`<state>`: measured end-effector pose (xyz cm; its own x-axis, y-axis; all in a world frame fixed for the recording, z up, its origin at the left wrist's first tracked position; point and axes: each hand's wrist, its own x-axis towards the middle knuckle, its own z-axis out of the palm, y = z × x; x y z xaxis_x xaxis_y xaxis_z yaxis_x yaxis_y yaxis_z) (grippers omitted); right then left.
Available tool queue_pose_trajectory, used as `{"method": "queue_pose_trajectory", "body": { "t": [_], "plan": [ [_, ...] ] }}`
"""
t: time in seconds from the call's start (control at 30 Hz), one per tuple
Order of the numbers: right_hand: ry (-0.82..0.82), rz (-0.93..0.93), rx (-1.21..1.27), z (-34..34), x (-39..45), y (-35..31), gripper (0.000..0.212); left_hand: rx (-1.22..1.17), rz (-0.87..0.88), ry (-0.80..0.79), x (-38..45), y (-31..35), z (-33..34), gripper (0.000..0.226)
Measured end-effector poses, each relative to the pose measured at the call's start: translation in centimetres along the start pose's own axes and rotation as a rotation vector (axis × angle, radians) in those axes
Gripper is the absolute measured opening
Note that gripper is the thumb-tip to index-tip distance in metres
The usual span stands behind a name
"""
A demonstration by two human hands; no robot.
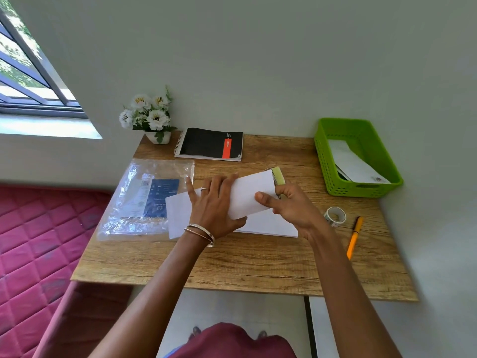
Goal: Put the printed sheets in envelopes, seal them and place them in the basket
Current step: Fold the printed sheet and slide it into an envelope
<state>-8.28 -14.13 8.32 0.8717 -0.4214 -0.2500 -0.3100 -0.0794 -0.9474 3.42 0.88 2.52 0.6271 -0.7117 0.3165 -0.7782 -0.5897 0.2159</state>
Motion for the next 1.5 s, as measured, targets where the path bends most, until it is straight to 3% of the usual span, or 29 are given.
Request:
{"method": "queue_pose_trajectory", "body": {
  "t": [0.13, 0.27, 0.37, 0.47, 0.6, 0.77, 0.93, 1.07, 1.33, 1.5],
  "plan": [
    [0.002, -0.051, -0.088, 0.3, 0.6, 0.2, 0.029, -0.011, 0.005, -0.002, 0.4, 0.4, -0.5, 0.089],
    [-0.042, -0.049, 0.080, 0.0, 0.3, -0.1, 0.036, -0.058, -0.049, -0.029, 0.8, 0.2, -0.8, 0.083],
    [0.165, 0.000, 0.212, -1.3, 1.0, 1.6, 0.033, -0.097, -0.134, -0.055, 0.7, -1.2, -1.0, 0.083],
    [0.496, 0.156, -0.106, -2.3, 2.2, 5.2, 0.042, -0.105, -0.204, -0.071, 0.4, -2.6, -1.3, 0.086],
    [0.502, 0.380, -0.623, -1.3, 2.5, 9.2, 0.071, -0.116, -0.245, -0.079, 0.3, -3.8, -1.5, 0.086],
    [0.588, 0.458, -0.671, -0.3, 3.5, 10.3, 0.089, -0.089, -0.249, -0.093, 0.2, -3.9, -1.5, 0.087],
    [0.571, 0.501, -0.682, -0.7, 4.7, 10.6, 0.078, -0.090, -0.253, -0.120, 0.3, -3.4, -0.9, 0.088],
    [0.530, 0.508, -0.634, -1.0, 5.2, 11.1, 0.081, -0.104, -0.238, -0.138, 0.1, -3.0, -0.7, 0.088],
    [0.637, 0.506, -0.612, -0.3, 4.4, 10.2, 0.080, -0.094, -0.232, -0.123, 0.0, -3.2, -0.9, 0.089],
    [0.573, 0.479, -0.373, -1.3, 4.6, 10.4, 0.055, -0.085, -0.208, -0.120, -0.1, -3.2, -1.0, 0.089]
  ]
}}
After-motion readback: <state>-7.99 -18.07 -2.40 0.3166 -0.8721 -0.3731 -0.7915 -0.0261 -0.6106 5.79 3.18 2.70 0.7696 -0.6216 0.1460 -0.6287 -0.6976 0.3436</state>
